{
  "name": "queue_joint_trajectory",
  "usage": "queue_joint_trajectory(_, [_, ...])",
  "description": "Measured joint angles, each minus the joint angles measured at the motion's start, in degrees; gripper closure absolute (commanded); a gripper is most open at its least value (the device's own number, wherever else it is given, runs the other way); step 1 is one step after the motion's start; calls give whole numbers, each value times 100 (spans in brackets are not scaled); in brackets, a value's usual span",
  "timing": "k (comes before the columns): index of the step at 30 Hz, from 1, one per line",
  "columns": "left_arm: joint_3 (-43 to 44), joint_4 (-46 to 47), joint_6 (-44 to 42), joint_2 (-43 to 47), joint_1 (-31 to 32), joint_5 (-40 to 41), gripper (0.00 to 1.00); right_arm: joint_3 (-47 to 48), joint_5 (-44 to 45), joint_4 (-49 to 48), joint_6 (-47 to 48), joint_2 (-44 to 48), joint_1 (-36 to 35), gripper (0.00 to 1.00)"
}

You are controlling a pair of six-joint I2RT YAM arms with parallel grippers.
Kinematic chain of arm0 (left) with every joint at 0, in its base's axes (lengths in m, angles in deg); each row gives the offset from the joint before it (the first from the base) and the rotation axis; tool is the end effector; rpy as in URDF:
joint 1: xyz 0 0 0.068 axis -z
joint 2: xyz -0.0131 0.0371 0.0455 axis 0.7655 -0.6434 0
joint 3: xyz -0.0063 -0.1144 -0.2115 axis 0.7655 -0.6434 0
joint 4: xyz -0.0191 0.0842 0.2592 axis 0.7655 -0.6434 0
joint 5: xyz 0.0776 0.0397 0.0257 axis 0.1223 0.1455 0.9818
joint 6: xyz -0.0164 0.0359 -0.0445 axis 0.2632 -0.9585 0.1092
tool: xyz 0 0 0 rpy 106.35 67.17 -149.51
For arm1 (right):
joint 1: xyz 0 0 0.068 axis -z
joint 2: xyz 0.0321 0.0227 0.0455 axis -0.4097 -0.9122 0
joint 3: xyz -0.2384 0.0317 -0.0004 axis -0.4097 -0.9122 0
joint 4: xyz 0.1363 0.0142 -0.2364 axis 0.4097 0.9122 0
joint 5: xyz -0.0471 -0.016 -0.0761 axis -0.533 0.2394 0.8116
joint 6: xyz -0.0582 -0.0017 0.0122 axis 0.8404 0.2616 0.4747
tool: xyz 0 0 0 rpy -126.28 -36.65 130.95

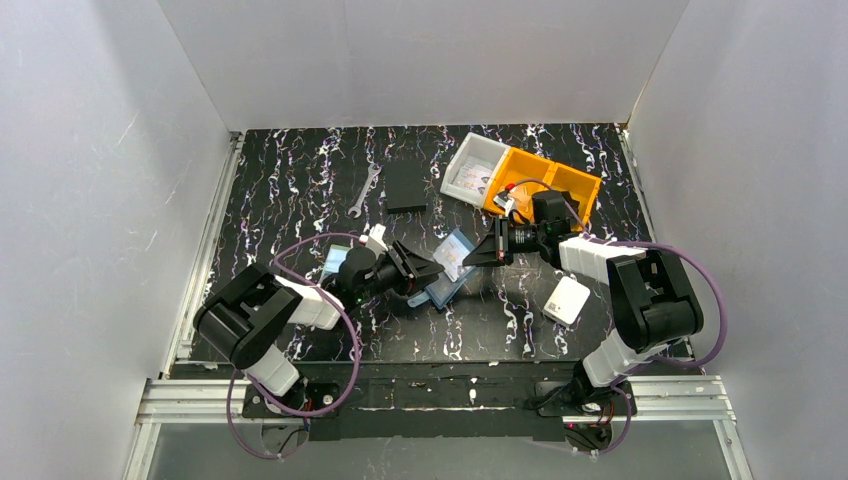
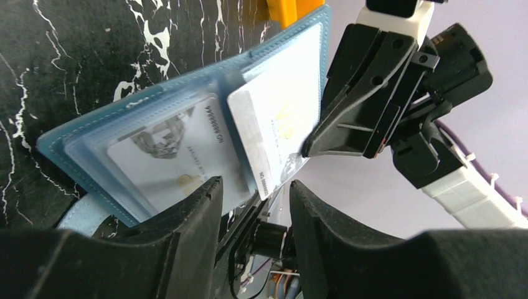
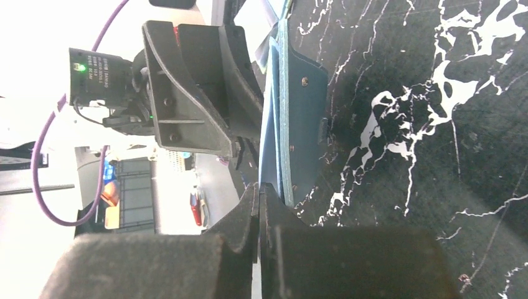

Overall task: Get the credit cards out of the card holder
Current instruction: Remove the credit card from the card holder.

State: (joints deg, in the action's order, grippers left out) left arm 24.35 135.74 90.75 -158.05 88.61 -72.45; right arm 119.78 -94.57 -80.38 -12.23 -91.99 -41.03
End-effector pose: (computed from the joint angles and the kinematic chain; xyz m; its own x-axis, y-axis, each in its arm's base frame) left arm 0.2194 -0.1923 0.1092 -0.8350 -0.5253 -0.1639 0.0573 0.2131 -0.9753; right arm 0.2961 0.1286 0.1331 -0.9375 0.0390 -0.3457 -0.3133 0.3373 0.8877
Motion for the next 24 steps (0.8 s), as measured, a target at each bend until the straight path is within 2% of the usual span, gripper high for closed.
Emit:
queue_joint_trajectory(7, [-13, 444, 343, 0, -20, 59, 59, -2, -136, -459, -590, 0, 0, 99])
queue_joint_trajectory(16, [179, 1261, 846, -623, -22, 68, 67, -48, -173, -931, -1038, 0, 2, 99])
queue_joint_trajectory(19, [197, 1427, 964, -752, -24, 81, 78, -94, -175, -988, -1119, -2, 28, 99])
queue_joint_trajectory(22, [254, 1550, 1056, -894, -37, 83, 98, -96, -188, -1054, -1150, -24, 28, 99])
queue_joint_trajectory(24, [289, 1692, 1119, -1027, -68, 74, 100, -96, -168, -1097, -1150, -59, 44, 99])
